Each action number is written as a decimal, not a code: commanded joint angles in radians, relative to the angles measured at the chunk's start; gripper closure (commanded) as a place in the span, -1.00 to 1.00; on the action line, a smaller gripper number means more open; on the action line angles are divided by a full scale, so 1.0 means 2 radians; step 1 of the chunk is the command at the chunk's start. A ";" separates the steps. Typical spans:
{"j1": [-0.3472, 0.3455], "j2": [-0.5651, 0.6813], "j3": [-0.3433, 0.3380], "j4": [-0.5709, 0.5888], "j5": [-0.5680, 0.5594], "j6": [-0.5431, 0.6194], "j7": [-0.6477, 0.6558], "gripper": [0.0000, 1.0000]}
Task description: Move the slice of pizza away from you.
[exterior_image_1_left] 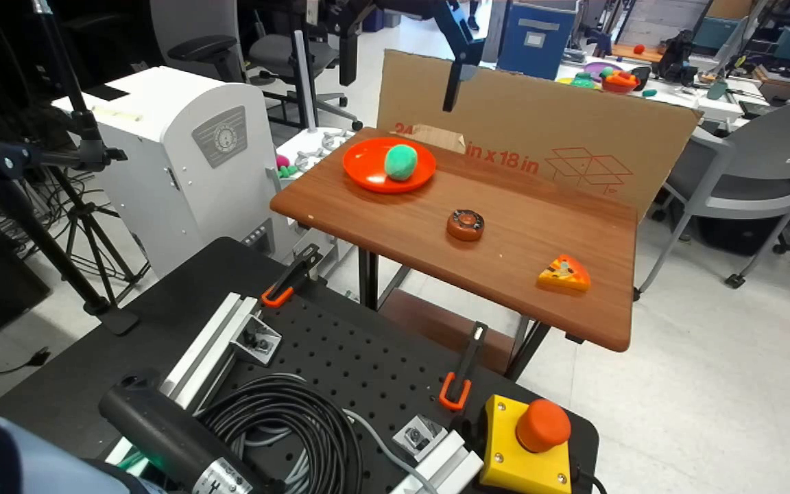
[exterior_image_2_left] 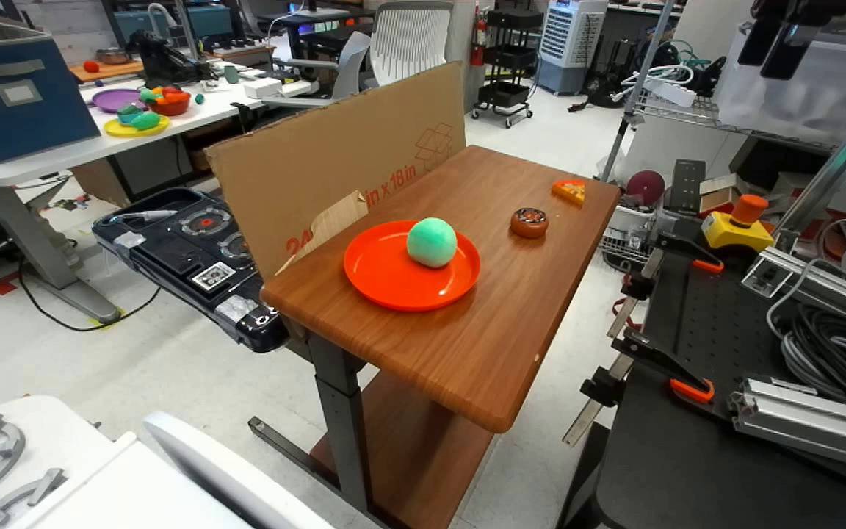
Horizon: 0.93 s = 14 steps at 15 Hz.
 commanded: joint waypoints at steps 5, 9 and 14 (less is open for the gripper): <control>-0.028 0.022 -0.018 0.010 -0.010 0.027 -0.013 -1.00; -0.057 0.062 -0.040 0.026 -0.026 0.067 -0.015 -1.00; -0.096 0.168 -0.078 0.084 -0.014 0.145 0.006 -1.00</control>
